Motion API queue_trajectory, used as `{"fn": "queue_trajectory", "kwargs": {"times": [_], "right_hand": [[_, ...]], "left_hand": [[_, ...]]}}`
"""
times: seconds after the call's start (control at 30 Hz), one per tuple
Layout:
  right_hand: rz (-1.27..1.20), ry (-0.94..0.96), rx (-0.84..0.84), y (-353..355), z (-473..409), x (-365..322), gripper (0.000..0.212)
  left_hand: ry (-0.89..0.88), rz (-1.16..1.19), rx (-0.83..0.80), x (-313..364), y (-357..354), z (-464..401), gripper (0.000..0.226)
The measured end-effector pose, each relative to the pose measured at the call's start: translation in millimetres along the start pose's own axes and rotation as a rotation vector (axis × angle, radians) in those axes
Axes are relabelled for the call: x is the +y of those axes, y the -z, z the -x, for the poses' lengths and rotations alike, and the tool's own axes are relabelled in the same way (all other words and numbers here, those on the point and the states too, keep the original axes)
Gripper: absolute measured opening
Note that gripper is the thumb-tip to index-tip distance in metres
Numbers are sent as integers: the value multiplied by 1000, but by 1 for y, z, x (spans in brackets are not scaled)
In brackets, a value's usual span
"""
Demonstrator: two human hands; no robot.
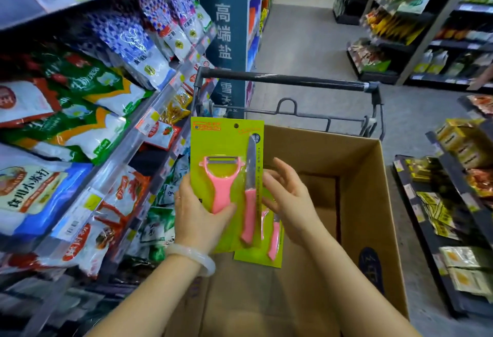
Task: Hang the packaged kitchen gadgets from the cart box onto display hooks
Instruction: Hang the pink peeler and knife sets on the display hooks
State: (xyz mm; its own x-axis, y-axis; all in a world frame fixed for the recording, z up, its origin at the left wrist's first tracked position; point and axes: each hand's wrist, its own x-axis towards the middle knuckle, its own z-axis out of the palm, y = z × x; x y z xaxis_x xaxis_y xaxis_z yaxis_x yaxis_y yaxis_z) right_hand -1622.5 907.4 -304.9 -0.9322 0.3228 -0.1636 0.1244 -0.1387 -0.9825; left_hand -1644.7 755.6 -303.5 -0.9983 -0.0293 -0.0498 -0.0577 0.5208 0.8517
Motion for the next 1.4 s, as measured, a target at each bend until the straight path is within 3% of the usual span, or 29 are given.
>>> {"fn": "queue_trajectory", "kwargs": {"times": [0.07, 0.13, 0.23, 0.4, 0.47, 0.8, 1.0, 1.17, 1.4], "right_hand": [[261, -101, 140, 10, -16, 37, 52], [613, -302, 206, 17, -24, 83, 71], [819, -552, 188, 13, -29, 133, 101], [1039, -456, 314, -9, -43, 162, 75], [1089, -437, 336, -9, -43, 166, 74], [811, -364, 311, 47, -21, 140, 115], [729, -36, 350, 61, -5, 67, 124], [695, 262, 214, 33, 19, 5, 123], [622, 456, 5, -62, 79, -41, 121]], "left_hand": [[33, 15, 1, -9, 2, 1, 101], [46, 13, 13, -14, 1, 4, 100], [27, -6, 34, -17, -1, 7, 99], [38, 13, 59, -17, -3, 5, 98], [55, 12, 59, -14, -4, 6, 100], [65, -9, 76, -11, -5, 6, 99], [107, 30, 104, -6, 0, 19, 100], [123, 77, 218, -3, 34, 40, 100], [113, 130, 434, -3, 130, 96, 108]]}}
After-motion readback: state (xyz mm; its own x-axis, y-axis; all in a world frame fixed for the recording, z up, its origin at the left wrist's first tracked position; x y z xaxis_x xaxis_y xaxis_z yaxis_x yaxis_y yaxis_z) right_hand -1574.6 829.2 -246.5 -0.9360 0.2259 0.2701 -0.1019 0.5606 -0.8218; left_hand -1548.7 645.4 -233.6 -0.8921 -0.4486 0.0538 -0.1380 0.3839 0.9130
